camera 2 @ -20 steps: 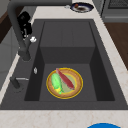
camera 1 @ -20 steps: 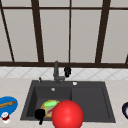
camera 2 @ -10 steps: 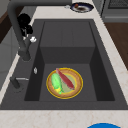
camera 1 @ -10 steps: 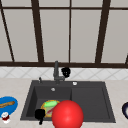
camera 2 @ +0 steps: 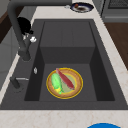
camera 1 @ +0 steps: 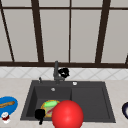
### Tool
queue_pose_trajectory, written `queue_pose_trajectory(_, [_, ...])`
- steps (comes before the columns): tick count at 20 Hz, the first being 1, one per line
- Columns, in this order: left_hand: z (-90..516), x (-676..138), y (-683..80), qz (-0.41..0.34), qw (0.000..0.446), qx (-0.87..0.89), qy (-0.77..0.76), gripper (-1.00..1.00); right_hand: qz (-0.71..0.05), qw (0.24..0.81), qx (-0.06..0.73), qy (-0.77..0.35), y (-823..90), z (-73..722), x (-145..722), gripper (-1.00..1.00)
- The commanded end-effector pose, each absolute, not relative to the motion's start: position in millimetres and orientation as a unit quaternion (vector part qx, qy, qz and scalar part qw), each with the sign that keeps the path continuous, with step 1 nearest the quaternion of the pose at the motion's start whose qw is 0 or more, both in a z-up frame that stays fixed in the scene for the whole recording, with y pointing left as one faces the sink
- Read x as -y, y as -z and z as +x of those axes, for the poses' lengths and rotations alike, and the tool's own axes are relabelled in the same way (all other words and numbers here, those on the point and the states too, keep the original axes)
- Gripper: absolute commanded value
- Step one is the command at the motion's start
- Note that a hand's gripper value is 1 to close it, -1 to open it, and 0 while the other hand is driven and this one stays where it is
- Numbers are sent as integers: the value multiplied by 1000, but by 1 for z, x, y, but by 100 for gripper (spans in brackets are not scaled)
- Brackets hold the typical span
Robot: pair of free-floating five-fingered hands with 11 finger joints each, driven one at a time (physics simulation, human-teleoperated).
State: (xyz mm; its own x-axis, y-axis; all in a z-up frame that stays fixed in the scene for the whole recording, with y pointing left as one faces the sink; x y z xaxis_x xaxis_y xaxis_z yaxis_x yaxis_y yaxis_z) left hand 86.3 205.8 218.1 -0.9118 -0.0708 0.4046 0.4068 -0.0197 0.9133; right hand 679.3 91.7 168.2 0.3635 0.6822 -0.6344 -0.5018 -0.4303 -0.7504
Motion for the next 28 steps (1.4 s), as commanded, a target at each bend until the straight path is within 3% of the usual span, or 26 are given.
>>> queue_pose_trajectory(1, [86,-206,-218,-124,170,679,703,0,-627,520,79,-574,-189,685,-113,100])
queue_pose_trajectory(10, [86,-206,-218,-124,170,679,703,0,-666,578,57,-467,-185,680,-120,100])
queue_pose_trajectory(23, [86,-206,-218,-124,170,679,703,0,-706,599,66,-372,-156,674,-103,100])
queue_pose_trajectory(24, [86,-206,-218,-124,170,679,703,0,-706,599,66,-372,-156,675,-103,-100])
queue_pose_trajectory(28, [86,-206,-218,-124,170,679,703,0,-691,617,76,-370,-176,672,-84,-100])
